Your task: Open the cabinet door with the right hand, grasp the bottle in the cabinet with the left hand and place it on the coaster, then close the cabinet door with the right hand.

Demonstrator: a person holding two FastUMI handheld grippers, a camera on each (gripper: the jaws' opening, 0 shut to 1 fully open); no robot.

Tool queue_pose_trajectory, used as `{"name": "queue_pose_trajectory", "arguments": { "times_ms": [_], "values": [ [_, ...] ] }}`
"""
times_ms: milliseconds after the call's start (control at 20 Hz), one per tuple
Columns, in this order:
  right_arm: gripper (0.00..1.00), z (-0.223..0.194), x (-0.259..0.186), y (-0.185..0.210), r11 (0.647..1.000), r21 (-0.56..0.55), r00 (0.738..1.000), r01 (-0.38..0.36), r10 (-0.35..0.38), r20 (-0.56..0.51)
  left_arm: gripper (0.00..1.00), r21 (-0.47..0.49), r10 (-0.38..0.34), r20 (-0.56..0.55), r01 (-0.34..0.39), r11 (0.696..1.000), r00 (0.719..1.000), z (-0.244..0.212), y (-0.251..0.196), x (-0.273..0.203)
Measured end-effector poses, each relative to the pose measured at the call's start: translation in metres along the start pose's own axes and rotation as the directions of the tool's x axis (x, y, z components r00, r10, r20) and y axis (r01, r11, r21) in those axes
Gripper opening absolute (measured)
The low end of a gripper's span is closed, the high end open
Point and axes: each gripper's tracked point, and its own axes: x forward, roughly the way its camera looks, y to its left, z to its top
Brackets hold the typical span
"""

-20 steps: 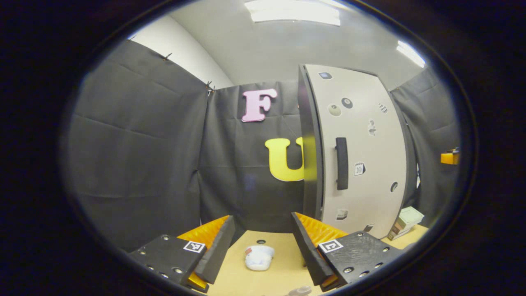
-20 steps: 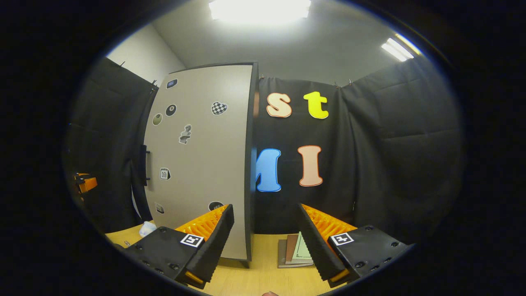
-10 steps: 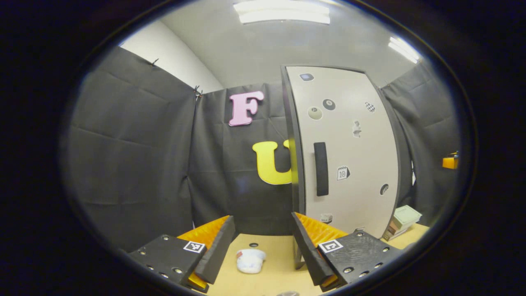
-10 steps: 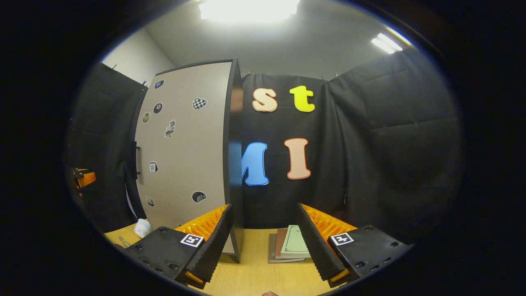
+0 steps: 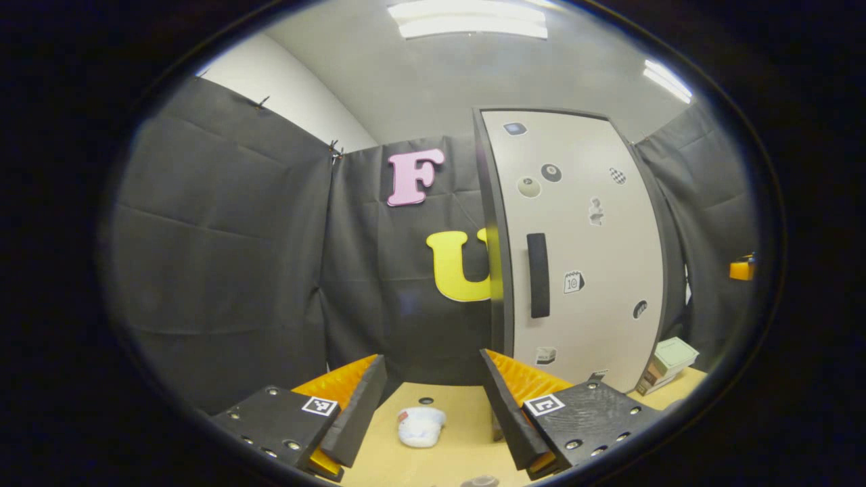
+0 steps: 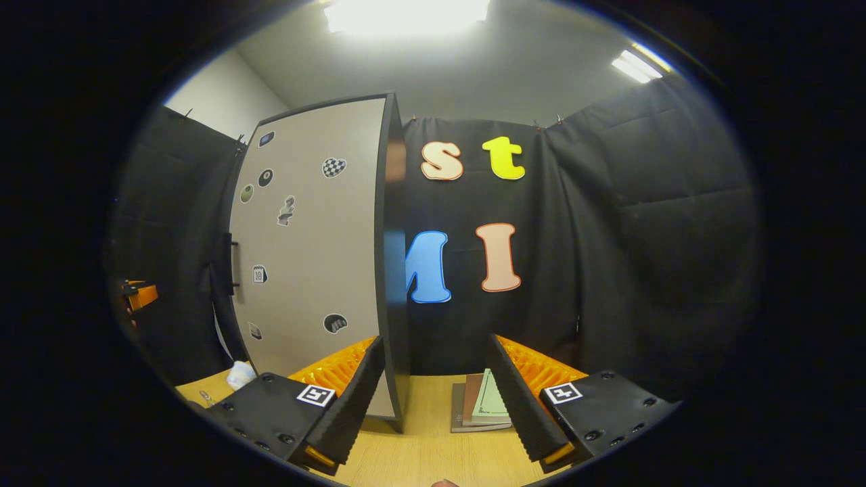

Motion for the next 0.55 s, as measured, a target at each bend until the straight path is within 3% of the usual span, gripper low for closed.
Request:
{"name": "queue_pose_trajectory", "arguments": {
  "times_ms": [400,550],
  "values": [
    [0.96,0.002,-0.003,0.011,1.000,-0.002,1.000,-0.010,0.010,-0.006,0.86,-0.006,0.023,-0.005,-0.023,1.000,1.000,-0.001,0.004,-0.006],
    [0.96,0.001,-0.004,0.012,1.000,0.006,1.000,-0.008,0.008,-0.009,0.82,-0.003,0.028,-0.007,-0.028,1.000,1.000,-0.001,0.006,-0.008]
  ]
}}
